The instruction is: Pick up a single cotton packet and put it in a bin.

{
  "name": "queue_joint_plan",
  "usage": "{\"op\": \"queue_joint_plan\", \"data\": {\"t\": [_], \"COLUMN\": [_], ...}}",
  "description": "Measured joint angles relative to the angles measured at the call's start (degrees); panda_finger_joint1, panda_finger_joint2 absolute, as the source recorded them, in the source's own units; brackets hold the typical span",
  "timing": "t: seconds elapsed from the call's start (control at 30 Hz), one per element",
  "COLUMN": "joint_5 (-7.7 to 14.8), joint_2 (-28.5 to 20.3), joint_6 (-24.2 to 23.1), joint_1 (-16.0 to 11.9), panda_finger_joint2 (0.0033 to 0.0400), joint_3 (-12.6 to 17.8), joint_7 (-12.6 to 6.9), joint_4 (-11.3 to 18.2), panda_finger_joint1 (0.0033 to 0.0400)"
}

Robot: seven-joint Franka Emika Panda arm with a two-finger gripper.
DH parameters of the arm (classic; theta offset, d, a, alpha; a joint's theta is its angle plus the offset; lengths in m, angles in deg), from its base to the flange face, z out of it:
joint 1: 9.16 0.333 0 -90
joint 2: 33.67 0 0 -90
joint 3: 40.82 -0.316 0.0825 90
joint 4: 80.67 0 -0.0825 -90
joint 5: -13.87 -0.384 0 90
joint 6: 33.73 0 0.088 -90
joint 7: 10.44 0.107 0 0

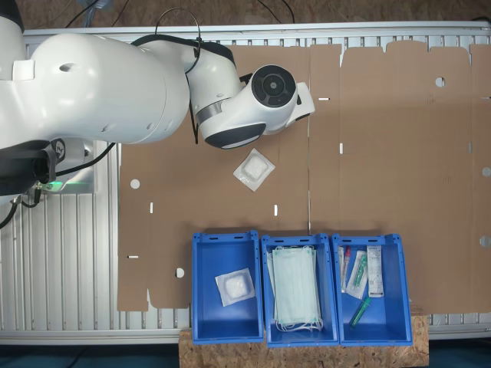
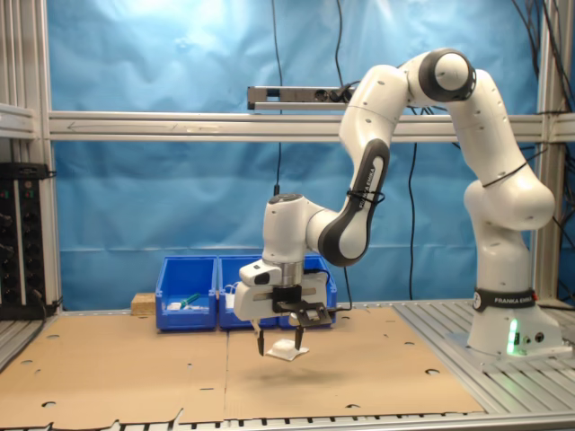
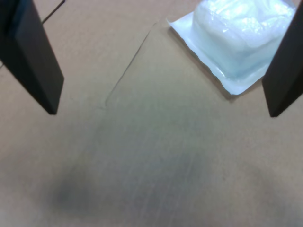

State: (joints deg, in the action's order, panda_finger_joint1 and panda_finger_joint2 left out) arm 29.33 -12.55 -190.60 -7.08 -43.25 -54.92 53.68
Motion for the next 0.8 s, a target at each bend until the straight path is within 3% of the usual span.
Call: {"op": "queue_joint_plan", "data": {"t": [0.4,0.67,0.8], "joint_5": [0.0,0.0,0.0], "joint_2": [-4.76,-8.5,-9.3], "joint_6": [5.12,8.54,9.64], "joint_1": [0.0,-0.74,-1.83], "panda_finger_joint2": [0.04,0.04,0.04], "joint_3": [-1.24,-1.14,-0.89], "joint_7": [-0.45,-5.06,-9.07], "joint_4": [0.0,-0.05,-0.07], "panda_finger_joint1": [0.04,0.04,0.04]}}
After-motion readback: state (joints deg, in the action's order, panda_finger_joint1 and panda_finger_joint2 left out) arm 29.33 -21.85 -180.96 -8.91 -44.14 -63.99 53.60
